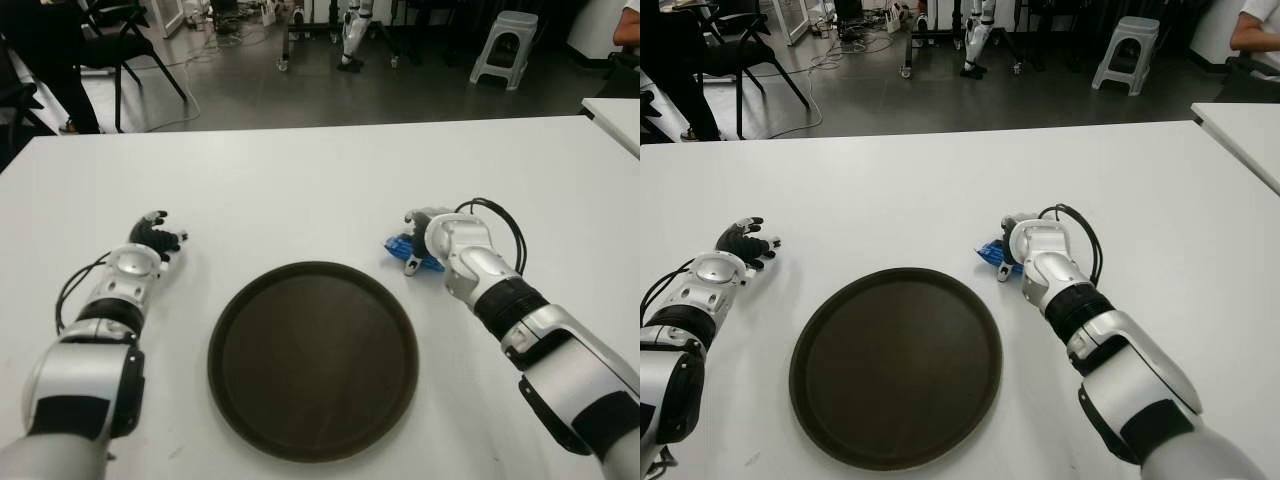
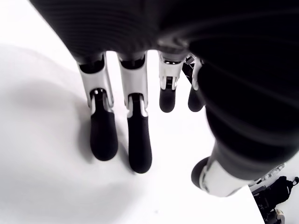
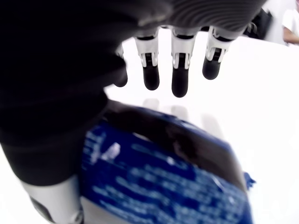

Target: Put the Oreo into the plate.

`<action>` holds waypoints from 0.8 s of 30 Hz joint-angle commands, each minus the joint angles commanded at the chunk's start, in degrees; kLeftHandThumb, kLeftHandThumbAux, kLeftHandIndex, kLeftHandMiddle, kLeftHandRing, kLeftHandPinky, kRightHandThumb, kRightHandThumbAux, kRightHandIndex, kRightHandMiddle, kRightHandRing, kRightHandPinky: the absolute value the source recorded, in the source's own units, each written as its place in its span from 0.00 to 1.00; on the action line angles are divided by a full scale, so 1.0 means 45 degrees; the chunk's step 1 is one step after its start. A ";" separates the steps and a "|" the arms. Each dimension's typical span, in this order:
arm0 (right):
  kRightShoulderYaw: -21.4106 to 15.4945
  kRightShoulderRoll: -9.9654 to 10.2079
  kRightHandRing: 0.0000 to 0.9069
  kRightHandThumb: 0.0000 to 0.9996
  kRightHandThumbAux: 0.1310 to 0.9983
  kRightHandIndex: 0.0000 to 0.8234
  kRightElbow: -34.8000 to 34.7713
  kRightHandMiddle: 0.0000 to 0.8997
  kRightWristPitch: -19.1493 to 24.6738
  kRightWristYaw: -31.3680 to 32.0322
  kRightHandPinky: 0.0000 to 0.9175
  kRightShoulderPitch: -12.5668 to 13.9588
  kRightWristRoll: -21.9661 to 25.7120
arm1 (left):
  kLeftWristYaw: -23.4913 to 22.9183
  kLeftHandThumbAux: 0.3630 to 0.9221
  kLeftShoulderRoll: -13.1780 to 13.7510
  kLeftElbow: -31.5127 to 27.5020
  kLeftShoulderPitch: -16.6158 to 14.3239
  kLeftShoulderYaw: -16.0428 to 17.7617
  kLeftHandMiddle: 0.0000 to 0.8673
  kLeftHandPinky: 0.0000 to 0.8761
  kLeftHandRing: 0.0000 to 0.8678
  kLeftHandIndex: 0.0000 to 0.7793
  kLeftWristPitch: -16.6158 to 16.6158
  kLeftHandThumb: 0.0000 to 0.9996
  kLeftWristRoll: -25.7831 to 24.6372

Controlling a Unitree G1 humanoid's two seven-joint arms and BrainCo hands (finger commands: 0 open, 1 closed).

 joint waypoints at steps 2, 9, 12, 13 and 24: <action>0.0071 -0.0048 0.13 0.00 0.78 0.11 0.0023 0.14 -0.0091 -0.0032 0.02 -0.0009 -0.0045 | -0.0017 0.75 0.0001 -0.0005 0.0000 0.0004 0.11 0.15 0.15 0.10 -0.0013 0.18 -0.0005; 0.0014 -0.0034 0.14 0.00 0.81 0.11 0.0239 0.15 -0.0089 -0.0377 0.02 -0.0001 0.0033 | 0.0012 0.75 0.0014 -0.0006 -0.0004 -0.0038 0.11 0.16 0.15 0.10 -0.0014 0.19 0.0041; -0.0035 0.0034 0.15 0.00 0.81 0.12 0.0478 0.16 -0.0003 -0.0440 0.03 -0.0060 0.0084 | 0.0006 0.75 0.0015 -0.0005 -0.0001 -0.0036 0.11 0.16 0.15 0.10 -0.0018 0.20 0.0035; -0.0047 0.0061 0.16 0.00 0.81 0.13 0.0536 0.16 0.0042 -0.0443 0.04 -0.0083 0.0097 | -0.0003 0.74 0.0014 -0.0005 0.0001 -0.0028 0.10 0.16 0.14 0.10 -0.0019 0.20 0.0025; 0.0045 0.0182 0.21 0.00 0.80 0.17 0.1016 0.21 0.0156 -0.0587 0.11 -0.0247 0.0072 | -0.0140 0.77 0.0014 -0.0007 0.0023 0.0192 0.10 0.17 0.15 0.12 -0.0079 0.21 -0.0191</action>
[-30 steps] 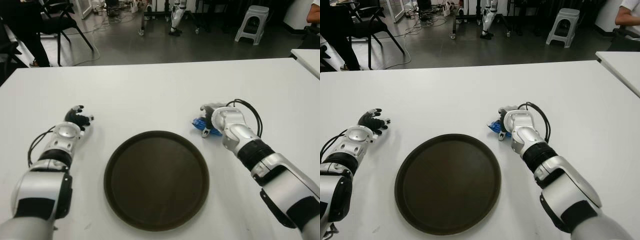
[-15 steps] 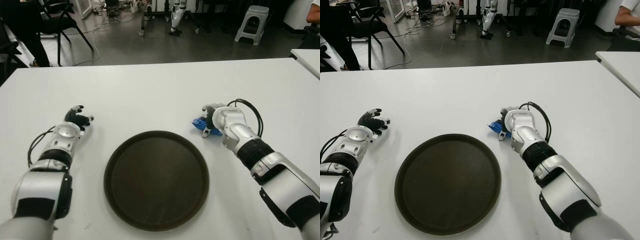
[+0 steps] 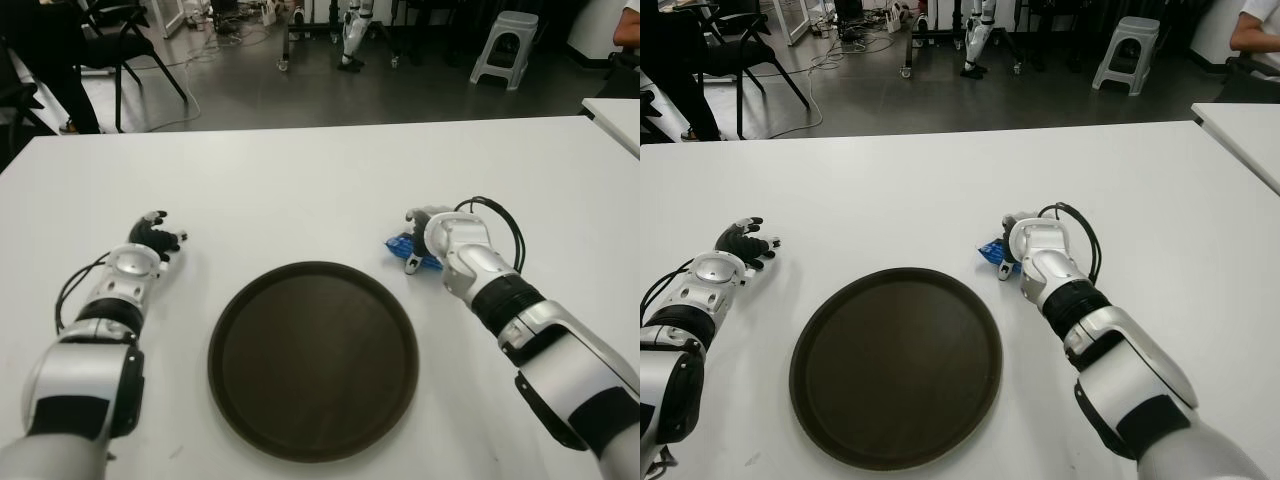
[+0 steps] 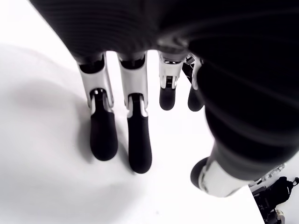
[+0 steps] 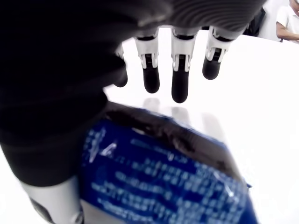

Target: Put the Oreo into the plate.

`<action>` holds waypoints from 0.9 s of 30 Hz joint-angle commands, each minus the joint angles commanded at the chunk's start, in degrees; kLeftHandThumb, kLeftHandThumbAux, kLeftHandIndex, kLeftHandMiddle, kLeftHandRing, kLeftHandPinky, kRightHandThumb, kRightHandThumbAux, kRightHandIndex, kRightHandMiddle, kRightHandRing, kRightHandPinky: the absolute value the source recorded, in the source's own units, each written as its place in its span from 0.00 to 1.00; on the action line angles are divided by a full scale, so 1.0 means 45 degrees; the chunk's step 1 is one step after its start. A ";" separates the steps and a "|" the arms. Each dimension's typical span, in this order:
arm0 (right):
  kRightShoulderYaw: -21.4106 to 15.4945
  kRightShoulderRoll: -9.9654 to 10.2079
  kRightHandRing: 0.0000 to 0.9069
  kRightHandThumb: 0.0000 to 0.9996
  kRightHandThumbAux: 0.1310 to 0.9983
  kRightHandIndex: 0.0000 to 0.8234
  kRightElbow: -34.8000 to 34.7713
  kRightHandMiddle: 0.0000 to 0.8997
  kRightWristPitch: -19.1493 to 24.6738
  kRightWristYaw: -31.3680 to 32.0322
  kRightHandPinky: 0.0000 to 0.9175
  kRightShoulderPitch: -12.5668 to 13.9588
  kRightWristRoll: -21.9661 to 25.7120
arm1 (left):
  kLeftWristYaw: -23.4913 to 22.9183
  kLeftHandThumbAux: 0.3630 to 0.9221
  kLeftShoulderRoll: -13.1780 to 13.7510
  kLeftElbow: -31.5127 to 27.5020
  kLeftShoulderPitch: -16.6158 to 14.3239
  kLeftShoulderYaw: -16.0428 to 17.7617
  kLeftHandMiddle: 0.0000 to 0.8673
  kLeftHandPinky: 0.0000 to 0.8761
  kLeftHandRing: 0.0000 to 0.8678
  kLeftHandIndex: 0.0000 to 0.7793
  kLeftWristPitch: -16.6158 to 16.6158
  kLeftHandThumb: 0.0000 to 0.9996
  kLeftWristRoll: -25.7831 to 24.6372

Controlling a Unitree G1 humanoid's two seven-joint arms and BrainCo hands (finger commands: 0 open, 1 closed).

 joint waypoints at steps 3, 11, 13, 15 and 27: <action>0.0046 0.0012 0.22 0.00 0.81 0.18 0.0119 0.21 -0.0059 -0.0104 0.14 -0.0023 -0.0026 | 0.0009 0.77 0.0000 0.0002 -0.0001 0.0013 0.10 0.16 0.15 0.13 0.0008 0.19 -0.0004; 0.0009 0.0127 0.21 0.00 0.82 0.18 0.0474 0.21 0.0008 -0.0326 0.15 -0.0138 0.0042 | 0.0067 0.72 0.0024 0.0020 -0.0018 -0.0195 0.11 0.16 0.15 0.13 0.0082 0.15 0.0206; -0.0099 0.0139 0.22 0.00 0.83 0.19 0.0470 0.22 0.0013 -0.0440 0.18 -0.0111 0.0127 | 0.0079 0.72 0.0024 0.0026 -0.0021 -0.0204 0.11 0.17 0.15 0.14 0.0094 0.16 0.0207; -0.0176 0.0149 0.23 0.00 0.84 0.21 0.0499 0.23 -0.0031 -0.0554 0.20 -0.0095 0.0190 | 0.0078 0.72 0.0021 0.0029 -0.0016 -0.0187 0.11 0.17 0.15 0.15 0.0090 0.18 0.0179; -0.0464 0.0168 0.27 0.00 0.90 0.25 0.0489 0.25 -0.0278 -0.1673 0.30 0.0104 0.0521 | 0.0081 0.74 0.0027 0.0035 0.0035 -0.0103 0.09 0.17 0.13 0.14 -0.0046 0.20 0.0097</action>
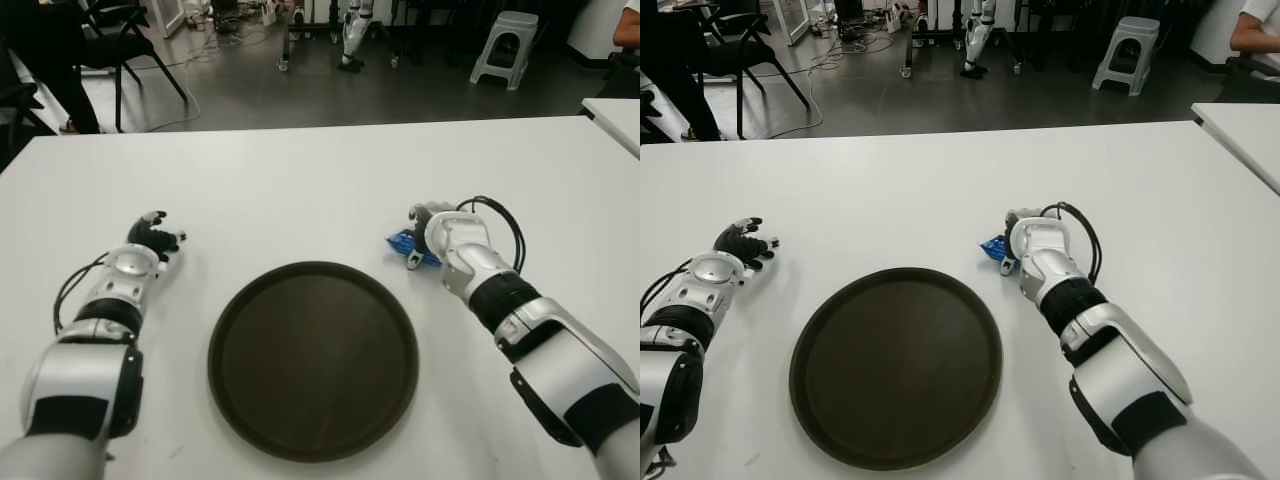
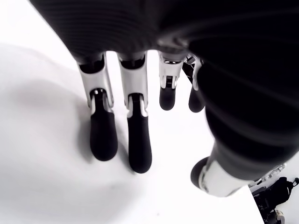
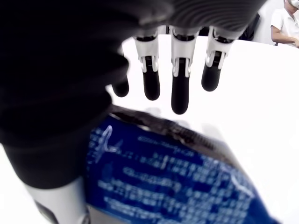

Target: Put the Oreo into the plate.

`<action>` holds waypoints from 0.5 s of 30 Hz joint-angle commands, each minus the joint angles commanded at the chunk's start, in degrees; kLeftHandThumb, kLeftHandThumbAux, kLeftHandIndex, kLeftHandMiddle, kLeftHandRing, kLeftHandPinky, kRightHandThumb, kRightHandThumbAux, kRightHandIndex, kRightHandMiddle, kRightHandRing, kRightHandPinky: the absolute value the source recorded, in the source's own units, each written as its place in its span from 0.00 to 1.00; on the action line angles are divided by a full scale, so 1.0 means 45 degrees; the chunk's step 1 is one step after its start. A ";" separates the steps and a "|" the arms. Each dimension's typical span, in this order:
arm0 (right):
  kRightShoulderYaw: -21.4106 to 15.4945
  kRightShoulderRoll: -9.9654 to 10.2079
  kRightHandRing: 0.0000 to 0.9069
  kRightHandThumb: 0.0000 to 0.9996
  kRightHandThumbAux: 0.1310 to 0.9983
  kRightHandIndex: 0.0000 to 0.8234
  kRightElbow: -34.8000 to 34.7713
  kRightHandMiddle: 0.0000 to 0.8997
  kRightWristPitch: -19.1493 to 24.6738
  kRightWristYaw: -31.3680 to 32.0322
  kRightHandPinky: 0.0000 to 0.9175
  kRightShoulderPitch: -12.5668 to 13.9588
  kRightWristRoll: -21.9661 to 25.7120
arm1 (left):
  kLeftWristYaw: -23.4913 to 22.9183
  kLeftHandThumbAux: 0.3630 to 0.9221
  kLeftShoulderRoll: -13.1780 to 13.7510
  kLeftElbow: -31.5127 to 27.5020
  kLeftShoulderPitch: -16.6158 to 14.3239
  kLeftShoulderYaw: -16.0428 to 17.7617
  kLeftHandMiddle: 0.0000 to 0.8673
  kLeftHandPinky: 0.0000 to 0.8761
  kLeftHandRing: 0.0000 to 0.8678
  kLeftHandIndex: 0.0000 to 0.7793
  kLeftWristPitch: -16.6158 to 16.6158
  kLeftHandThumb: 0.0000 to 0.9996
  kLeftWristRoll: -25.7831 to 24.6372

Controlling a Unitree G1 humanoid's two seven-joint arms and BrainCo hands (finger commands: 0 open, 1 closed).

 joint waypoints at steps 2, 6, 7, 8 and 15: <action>0.0013 0.0011 0.28 0.00 0.92 0.26 0.0092 0.26 -0.0063 -0.0081 0.33 -0.0017 0.0027 | -0.0018 0.74 -0.0002 -0.0003 -0.0008 0.0001 0.08 0.17 0.13 0.14 0.0011 0.21 -0.0003; 0.0039 0.0005 0.30 0.00 0.92 0.29 0.0192 0.28 -0.0217 -0.0225 0.34 -0.0015 0.0052 | -0.0034 0.75 0.0005 -0.0023 -0.0015 -0.0031 0.09 0.18 0.13 0.14 0.0036 0.19 0.0023; 0.0029 0.0004 0.30 0.00 0.93 0.29 0.0213 0.28 -0.0256 -0.0287 0.34 -0.0008 0.0064 | -0.0030 0.74 0.0006 -0.0025 -0.0015 -0.0041 0.09 0.18 0.14 0.13 0.0039 0.19 0.0032; 0.0006 0.0007 0.30 0.00 0.93 0.30 0.0236 0.28 -0.0294 -0.0373 0.34 0.0004 0.0082 | -0.0015 0.74 0.0009 -0.0025 -0.0019 -0.0063 0.09 0.18 0.14 0.13 0.0053 0.18 0.0055; -0.0140 -0.0029 0.31 0.03 0.93 0.32 0.0213 0.30 -0.0590 -0.0992 0.35 0.0130 0.0188 | 0.0016 0.72 0.0010 -0.0030 -0.0040 -0.0132 0.10 0.21 0.15 0.14 0.0126 0.19 0.0107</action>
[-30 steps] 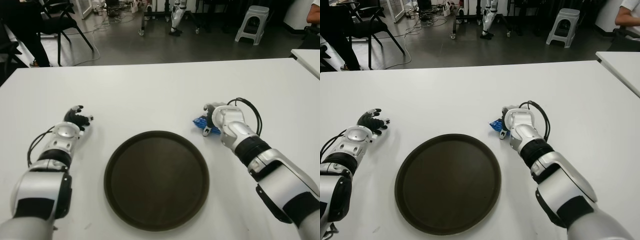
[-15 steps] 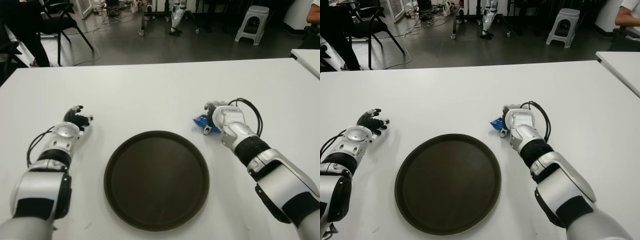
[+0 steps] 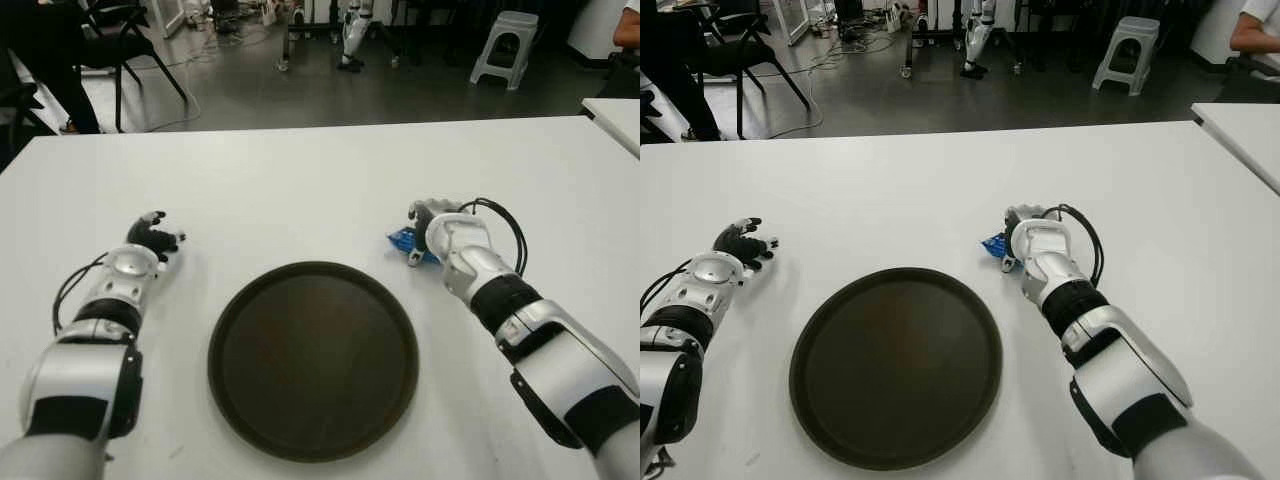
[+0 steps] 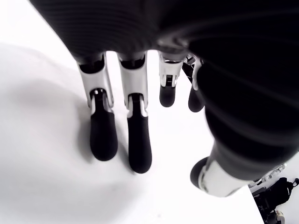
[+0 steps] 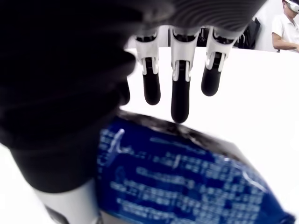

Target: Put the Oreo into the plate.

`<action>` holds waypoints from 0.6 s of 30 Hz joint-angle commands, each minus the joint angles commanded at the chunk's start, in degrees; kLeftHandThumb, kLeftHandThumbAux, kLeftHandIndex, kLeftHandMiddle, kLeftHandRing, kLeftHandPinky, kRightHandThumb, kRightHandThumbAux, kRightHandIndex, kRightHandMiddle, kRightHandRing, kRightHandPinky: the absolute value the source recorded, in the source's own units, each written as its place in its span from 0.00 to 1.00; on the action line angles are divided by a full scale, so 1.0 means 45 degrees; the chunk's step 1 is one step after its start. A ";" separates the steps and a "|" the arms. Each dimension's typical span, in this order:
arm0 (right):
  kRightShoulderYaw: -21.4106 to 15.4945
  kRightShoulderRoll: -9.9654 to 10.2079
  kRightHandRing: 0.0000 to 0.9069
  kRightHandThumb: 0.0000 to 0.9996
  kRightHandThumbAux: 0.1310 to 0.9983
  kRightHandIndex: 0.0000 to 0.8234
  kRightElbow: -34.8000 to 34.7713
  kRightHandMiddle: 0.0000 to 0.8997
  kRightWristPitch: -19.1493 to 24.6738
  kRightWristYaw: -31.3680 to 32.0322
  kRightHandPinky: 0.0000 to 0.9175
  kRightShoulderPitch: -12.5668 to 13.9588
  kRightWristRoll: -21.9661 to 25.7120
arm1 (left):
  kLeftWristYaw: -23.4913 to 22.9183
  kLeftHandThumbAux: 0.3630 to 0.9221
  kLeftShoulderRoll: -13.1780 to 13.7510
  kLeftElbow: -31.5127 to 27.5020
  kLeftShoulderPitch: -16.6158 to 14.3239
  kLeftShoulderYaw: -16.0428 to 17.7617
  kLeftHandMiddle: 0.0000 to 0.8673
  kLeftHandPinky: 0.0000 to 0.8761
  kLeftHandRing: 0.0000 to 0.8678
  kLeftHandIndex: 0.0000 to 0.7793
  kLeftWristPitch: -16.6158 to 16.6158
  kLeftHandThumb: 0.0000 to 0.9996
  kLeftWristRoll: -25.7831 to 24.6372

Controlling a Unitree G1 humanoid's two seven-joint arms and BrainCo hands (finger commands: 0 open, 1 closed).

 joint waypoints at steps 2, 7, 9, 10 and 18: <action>-0.0091 0.0027 0.31 0.04 0.93 0.31 0.0006 0.30 -0.0011 -0.0254 0.34 0.0032 0.0056 | -0.0029 0.73 -0.0014 -0.0015 0.0024 0.0077 0.10 0.20 0.15 0.14 -0.0078 0.20 -0.0086; -0.0207 0.0061 0.30 0.05 0.92 0.34 0.0067 0.30 -0.0072 -0.0568 0.33 0.0054 0.0221 | 0.0114 0.72 -0.0025 -0.0007 0.0027 0.0056 0.11 0.21 0.16 0.13 -0.0094 0.22 -0.0043; -0.0210 0.0050 0.30 0.05 0.92 0.35 0.0098 0.30 -0.0150 -0.0649 0.33 0.0057 0.0306 | 0.0162 0.72 -0.0023 -0.0003 0.0021 0.0016 0.12 0.22 0.17 0.13 -0.0072 0.21 0.0002; -0.0202 0.0043 0.31 0.06 0.92 0.36 0.0115 0.31 -0.0191 -0.0678 0.33 0.0056 0.0339 | 0.0175 0.72 -0.0022 -0.0002 0.0019 0.0002 0.12 0.21 0.17 0.13 -0.0067 0.21 0.0016; -0.0206 0.0087 0.29 0.04 0.91 0.37 0.0419 0.30 -0.0386 -0.0936 0.29 -0.0035 0.0442 | 0.0083 0.71 -0.0010 -0.0021 0.0008 -0.0047 0.12 0.18 0.16 0.11 -0.0052 0.19 0.0036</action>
